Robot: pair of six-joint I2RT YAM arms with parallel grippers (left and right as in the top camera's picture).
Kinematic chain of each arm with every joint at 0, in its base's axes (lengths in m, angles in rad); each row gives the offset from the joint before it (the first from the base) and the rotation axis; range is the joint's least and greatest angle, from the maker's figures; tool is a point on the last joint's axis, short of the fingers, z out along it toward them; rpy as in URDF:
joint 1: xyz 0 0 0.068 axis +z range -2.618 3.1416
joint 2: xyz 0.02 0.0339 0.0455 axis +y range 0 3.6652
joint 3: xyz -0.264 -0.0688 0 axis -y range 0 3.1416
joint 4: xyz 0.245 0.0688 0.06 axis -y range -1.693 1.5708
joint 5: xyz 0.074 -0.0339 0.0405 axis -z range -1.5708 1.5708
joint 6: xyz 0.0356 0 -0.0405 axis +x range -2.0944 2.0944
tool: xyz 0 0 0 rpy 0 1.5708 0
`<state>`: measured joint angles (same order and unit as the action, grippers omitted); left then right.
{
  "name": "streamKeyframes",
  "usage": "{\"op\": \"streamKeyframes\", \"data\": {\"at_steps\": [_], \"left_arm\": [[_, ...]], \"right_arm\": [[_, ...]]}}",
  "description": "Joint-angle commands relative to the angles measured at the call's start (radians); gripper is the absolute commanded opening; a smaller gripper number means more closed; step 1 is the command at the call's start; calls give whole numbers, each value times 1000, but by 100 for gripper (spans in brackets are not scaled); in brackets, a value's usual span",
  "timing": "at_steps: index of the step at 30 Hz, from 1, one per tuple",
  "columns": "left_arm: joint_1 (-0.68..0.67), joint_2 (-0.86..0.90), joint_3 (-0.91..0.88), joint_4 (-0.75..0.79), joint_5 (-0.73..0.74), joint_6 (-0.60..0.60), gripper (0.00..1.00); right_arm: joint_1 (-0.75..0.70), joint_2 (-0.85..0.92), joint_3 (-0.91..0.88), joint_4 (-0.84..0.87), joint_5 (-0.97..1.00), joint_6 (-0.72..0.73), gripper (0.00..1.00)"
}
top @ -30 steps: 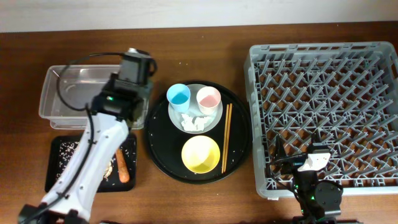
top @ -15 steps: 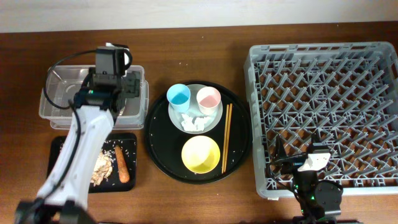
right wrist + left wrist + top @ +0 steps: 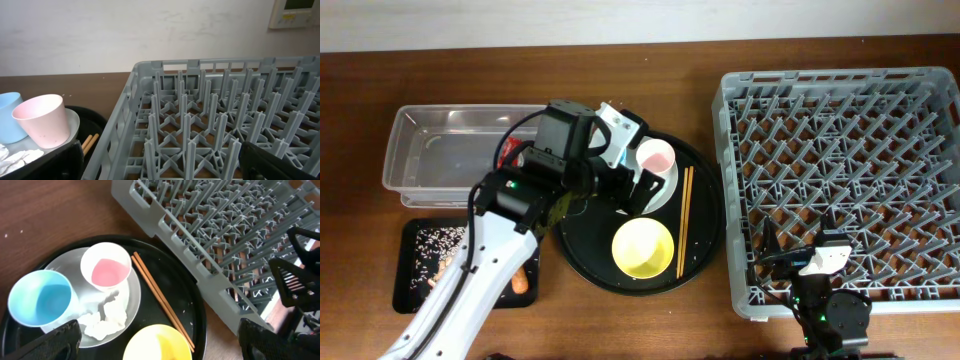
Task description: Sort waste into correct bins and load items into the dishwasher rack
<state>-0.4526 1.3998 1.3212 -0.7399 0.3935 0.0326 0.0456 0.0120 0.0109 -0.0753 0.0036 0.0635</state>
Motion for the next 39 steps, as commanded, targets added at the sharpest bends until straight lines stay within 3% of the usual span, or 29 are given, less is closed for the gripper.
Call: {"op": "streamKeyframes", "data": {"at_steps": [1,2,3,5,7,9,17,26,28,33,36,39], "left_arm": [[-32,-1,5,8,46,-7,89],[-41,2,5,13,39,-34,65],[-49,9,5,12,-5,-130,48],[-72,37,5,-6,-152,-326,33],[-113,88,5,-64,-365,-586,31],[-147,153,5,-81,-460,-651,34],[-160,410,5,-78,-586,-673,45],[-160,526,5,-18,-584,-695,45],[-160,536,5,-9,-582,-695,40],[-160,578,5,0,-582,-695,38],[-160,580,8,-1,-582,-695,23],[-160,556,32,-23,-582,-695,20]], "right_arm": [[6,-6,-5,-6,9,1,99],[6,-6,-5,-6,9,1,98],[6,-6,-5,-6,9,1,99],[6,-6,-5,-6,9,1,98],[6,-6,-5,-6,9,1,98],[6,-6,-5,-6,9,1,98],[6,-6,-5,-6,9,1,98],[6,-6,-5,-6,9,1,98],[6,-6,-5,-6,9,1,98],[6,-6,-5,-6,9,1,98],[6,-6,-5,-6,9,1,98],[6,-6,-5,-6,9,1,98]]}}
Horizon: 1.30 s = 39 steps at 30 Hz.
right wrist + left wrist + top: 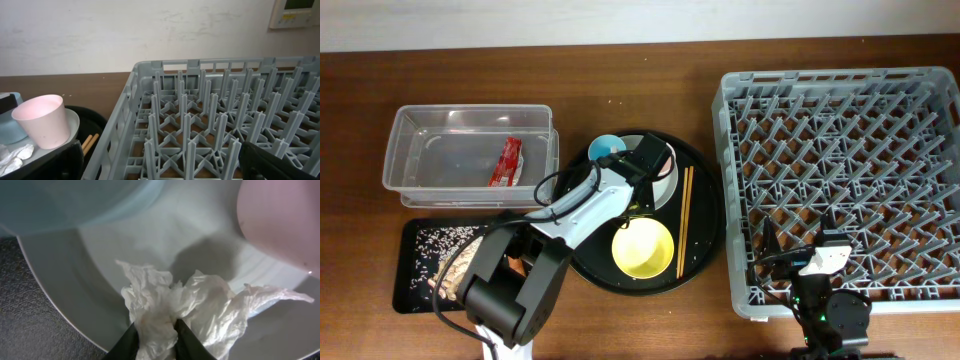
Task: Sort waste into correct bins and load items into the dishwasher rack
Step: 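Drop the tissue into the clear plastic bin, then grasp the blue cup with the left gripper and lift it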
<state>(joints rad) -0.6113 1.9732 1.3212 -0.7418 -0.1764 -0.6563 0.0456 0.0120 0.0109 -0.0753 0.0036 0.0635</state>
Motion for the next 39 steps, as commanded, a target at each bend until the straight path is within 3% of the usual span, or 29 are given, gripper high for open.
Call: {"op": "streamKeyframes", "data": {"at_steps": [1,3,6,13,18,23,27,28,29,30,31,32,34,39], "left_arm": [[-1,-39,45,-39,-13,-5,19],[-2,-110,74,-55,-15,-2,15],[0,-232,77,-57,-38,1,1],[179,-374,76,-87,-266,21,1],[450,-369,72,-86,-273,20,1],[583,-365,66,-87,-273,21,2],[598,-350,42,-86,-274,21,28],[601,-350,40,-89,-274,21,30],[601,-351,40,-90,-272,28,45],[601,-352,40,-90,-256,53,49],[601,-355,40,-90,-241,68,65],[601,-360,40,-90,-225,79,71],[601,-394,40,-91,-137,98,72],[535,-496,40,-207,290,113,68]], "right_arm": [[6,-6,-5,-6,9,1,98],[6,-6,-5,-6,9,1,98],[6,-6,-5,-6,9,1,98],[6,-6,-5,-6,9,1,98],[6,-6,-5,-6,9,1,98],[6,-6,-5,-6,9,1,98],[6,-6,-5,-6,9,1,98],[6,-6,-5,-6,9,1,99],[6,-6,-5,-6,9,1,98],[6,-6,-5,-6,9,1,98],[6,-6,-5,-6,9,1,98],[6,-6,-5,-6,9,1,98],[6,-6,-5,-6,9,2,98],[6,-6,-5,-6,9,1,98]]}}
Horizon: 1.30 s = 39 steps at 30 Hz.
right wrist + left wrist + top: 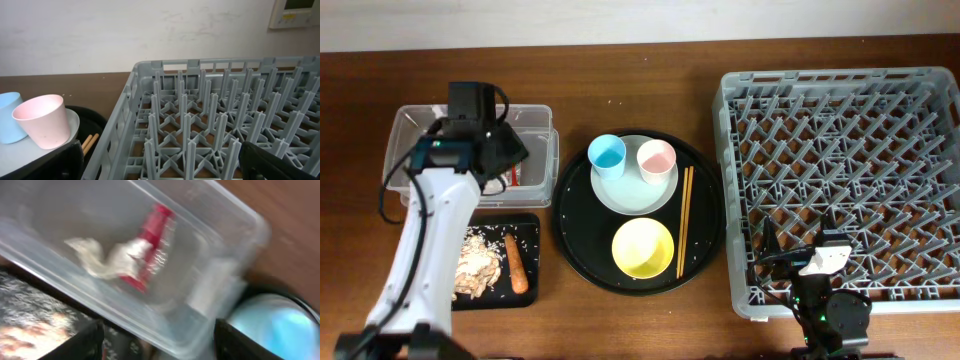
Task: Sort waste into correct bins and load items into the dishwasher rack
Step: 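Grasp the blue cup with the left gripper and lift it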
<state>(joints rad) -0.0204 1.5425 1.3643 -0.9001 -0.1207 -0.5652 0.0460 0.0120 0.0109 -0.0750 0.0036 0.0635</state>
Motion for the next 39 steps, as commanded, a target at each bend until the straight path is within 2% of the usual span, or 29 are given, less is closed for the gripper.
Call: {"op": "streamKeyframes", "data": {"at_steps": [1,5,9,12,14,17,20,22,26,33,39], "left_arm": [[-96,-67,-3,-74,237,21,67],[-317,-66,-9,-129,227,82,67],[-424,-66,-9,-130,230,89,67],[-489,-66,-9,-130,234,89,67],[-515,-66,-9,-134,233,95,67],[-513,-66,-9,-131,217,100,68],[-513,-66,-9,-80,95,99,67],[-513,-56,-9,3,-20,99,58],[-456,11,-9,104,-27,100,53],[-249,200,-9,232,109,112,51],[-246,315,-9,282,201,112,50]], "right_arm": [[6,-6,-5,-7,9,1,98],[6,-6,-5,-7,9,1,98],[6,-6,-5,19,7,-5,98],[6,-3,-5,5,-86,2,98],[6,-3,17,9,-270,2,98],[6,2,245,-233,-256,31,98],[6,89,539,-486,-254,31,98],[6,276,842,-793,-254,31,98],[6,534,1140,-1112,-278,31,98],[6,665,1183,-1239,-336,31,98],[6,718,1183,-1247,-332,31,98]]}}
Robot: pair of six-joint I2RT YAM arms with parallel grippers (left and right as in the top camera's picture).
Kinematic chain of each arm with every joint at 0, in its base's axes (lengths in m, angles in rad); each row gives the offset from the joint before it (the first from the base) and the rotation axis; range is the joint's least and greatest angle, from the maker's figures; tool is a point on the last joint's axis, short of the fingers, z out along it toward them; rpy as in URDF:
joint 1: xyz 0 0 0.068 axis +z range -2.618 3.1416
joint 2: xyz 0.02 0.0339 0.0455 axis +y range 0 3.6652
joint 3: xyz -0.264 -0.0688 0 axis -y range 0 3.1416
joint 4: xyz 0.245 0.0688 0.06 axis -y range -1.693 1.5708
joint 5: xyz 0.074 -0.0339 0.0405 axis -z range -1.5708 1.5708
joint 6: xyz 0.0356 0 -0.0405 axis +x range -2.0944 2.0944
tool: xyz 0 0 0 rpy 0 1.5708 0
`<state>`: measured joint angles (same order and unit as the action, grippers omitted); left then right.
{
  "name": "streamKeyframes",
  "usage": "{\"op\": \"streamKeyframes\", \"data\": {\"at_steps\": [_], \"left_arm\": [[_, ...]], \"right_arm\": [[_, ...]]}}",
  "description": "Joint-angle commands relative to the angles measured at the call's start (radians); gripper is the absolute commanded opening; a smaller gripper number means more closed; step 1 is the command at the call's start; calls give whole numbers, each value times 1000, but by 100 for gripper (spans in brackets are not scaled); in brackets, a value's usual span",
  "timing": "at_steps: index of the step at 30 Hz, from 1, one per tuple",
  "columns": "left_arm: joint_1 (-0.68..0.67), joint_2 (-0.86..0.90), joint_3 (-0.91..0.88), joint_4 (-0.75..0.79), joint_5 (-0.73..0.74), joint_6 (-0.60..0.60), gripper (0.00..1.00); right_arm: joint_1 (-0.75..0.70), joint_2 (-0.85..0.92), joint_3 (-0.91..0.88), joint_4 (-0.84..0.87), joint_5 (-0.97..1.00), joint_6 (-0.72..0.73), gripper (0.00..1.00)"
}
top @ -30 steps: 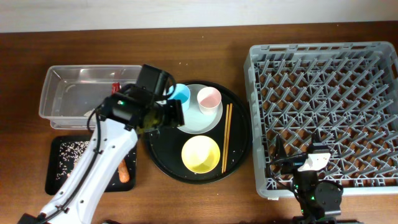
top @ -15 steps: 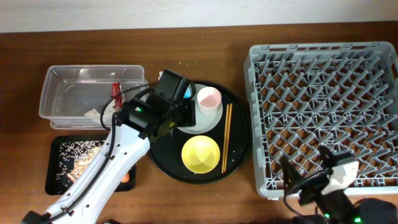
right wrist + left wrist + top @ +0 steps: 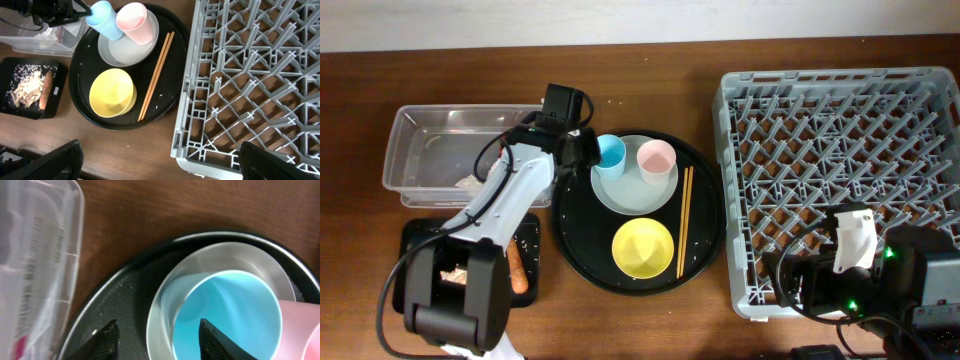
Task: Sort waste into correct bins and load items into the dishwasher rack
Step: 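Grasp the blue cup with the left gripper and lift it, then hand the blue cup from the left gripper to the right gripper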
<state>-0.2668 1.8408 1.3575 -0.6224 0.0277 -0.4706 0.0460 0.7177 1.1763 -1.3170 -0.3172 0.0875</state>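
My left gripper (image 3: 159, 336) is open at the blue cup (image 3: 225, 310), one finger inside its rim and the other outside over the black tray (image 3: 120, 305). The cup stands on the white plate (image 3: 630, 188) beside a pink cup (image 3: 655, 157). A yellow bowl (image 3: 642, 247) and a pair of chopsticks (image 3: 685, 220) lie on the same tray. The grey dishwasher rack (image 3: 840, 160) is at the right with nothing in it. My right gripper (image 3: 160, 150) is open, high above the rack's front left corner.
A clear plastic bin (image 3: 460, 150) sits left of the tray, with waste in it near its front wall. In front of it a small black tray (image 3: 420, 240) holds food scraps. Bare wooden table (image 3: 650, 70) surrounds everything.
My left gripper has moved from over the clear bin to the blue cup on the plate, still open. My right arm has risen from low beside the rack to high above it.
My left gripper was open above the plate, where a crumpled tissue lay. Then it was shut on the tissue. Then it was open over the clear bin, the tissue lying inside beside a red wrapper. Now it straddles the blue cup's rim.
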Motion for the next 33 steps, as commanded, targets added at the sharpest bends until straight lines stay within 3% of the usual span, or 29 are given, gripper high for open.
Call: {"op": "streamKeyframes", "data": {"at_steps": [1,4,9,10,12,15,20,21,23,26,29,33], "left_arm": [[0,19,-2,2,55,17,50],[-12,59,-2,2,55,17,50],[-16,115,-2,18,54,16,22],[-15,114,0,19,51,16,22],[-12,108,13,14,52,16,9],[-12,53,39,8,52,16,1],[-1,-127,40,-72,86,12,1],[13,-171,40,-98,134,13,0],[66,-246,40,-120,396,69,0],[156,-279,40,-112,1154,285,0],[145,-279,40,-115,1392,339,0],[82,-279,40,-114,1434,346,0]], "right_arm": [[6,19,18,-8,-11,6,98],[6,24,18,-26,-12,7,98],[6,24,18,-34,-12,7,98],[6,24,18,-34,-12,7,98],[6,24,18,-34,-12,7,99],[6,24,18,-34,-12,7,98],[6,24,18,-50,-13,6,98],[6,24,18,-49,-21,-4,98],[6,30,18,-30,-113,-58,98],[6,105,18,45,-407,-171,98],[6,222,18,175,-719,-275,98],[6,373,18,319,-890,-275,98]]}}
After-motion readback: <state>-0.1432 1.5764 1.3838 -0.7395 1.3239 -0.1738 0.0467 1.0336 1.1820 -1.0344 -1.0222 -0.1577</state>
